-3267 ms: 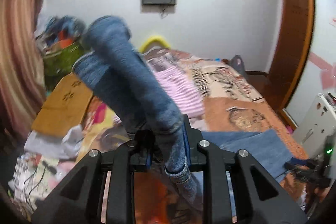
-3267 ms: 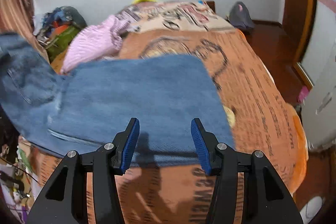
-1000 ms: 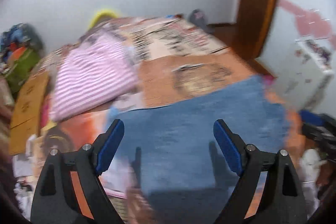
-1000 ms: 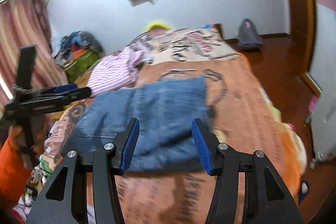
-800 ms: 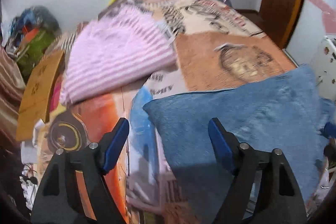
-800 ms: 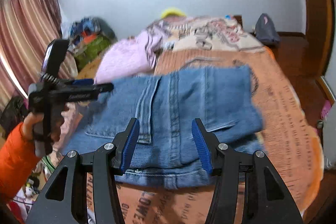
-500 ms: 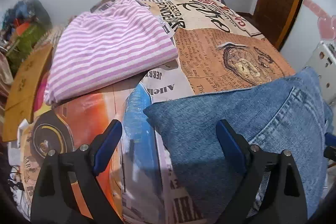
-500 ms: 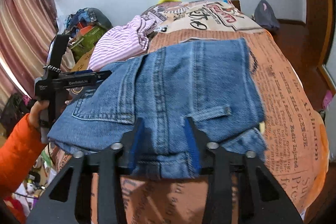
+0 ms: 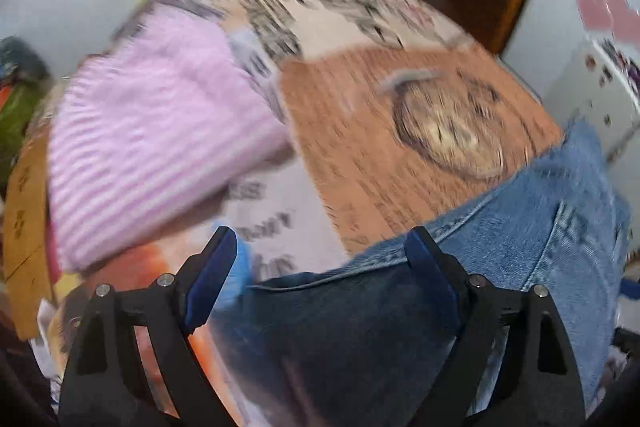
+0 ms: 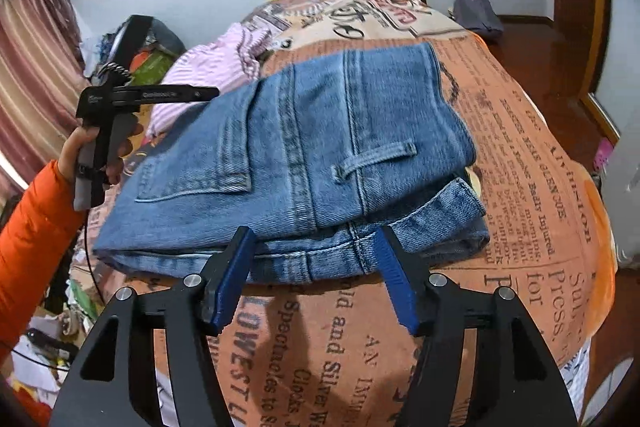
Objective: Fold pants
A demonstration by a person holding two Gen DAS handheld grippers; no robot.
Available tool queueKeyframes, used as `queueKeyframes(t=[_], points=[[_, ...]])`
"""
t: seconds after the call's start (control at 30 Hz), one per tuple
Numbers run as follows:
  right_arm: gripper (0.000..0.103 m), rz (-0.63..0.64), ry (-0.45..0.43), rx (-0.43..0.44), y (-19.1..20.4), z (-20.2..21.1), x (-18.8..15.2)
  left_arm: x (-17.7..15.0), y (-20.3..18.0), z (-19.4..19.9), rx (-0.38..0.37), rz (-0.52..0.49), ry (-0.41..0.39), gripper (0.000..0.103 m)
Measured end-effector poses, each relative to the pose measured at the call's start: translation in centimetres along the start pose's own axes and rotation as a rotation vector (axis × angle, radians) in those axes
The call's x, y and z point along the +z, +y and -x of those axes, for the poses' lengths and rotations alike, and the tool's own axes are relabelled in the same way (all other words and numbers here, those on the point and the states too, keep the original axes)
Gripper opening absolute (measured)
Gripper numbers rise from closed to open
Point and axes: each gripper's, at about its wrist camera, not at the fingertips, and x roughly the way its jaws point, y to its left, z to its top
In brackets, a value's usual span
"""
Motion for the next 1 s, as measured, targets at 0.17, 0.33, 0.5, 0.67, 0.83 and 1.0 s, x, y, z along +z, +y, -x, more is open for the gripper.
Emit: queueKeyframes(t=[0.17,0.33,0.5,0.67,0.83,1.0], points=[[0.061,0.016,0.016,-0.007,-0.8,-1.0,0.8,-1.2,0.2,-0.5,-0.034,-0.005,0.005,0.087],[0.063,0.053,0.03,-0.016,-2.2,-2.3,2.3,-4.1,1.2,0.9,-0.047,0.028,0.024,0.087],[0.064,0.072,0.059,0.0,-4.5,-4.2,4.6,-8.0,2.0,3.1,-0.086,0.115,0.046,0.087],[0.064,0.066,0.096,0.061,-5.9,-7.0,7.2,-11.6,1.3,5.5,-0.084,0.19,0.036,0.087],[0.064,0.187,0.092,0.032,-4.1,-9.2,9.8,-13.8,0.5,6.8,-0.107,0.29,0.027,0.087],[0.064,0.236,0.072,0.021,-3.3,-9.5,10.6,-12.7,0.1,8.5,-0.011,0.263,-0.011,0.086]])
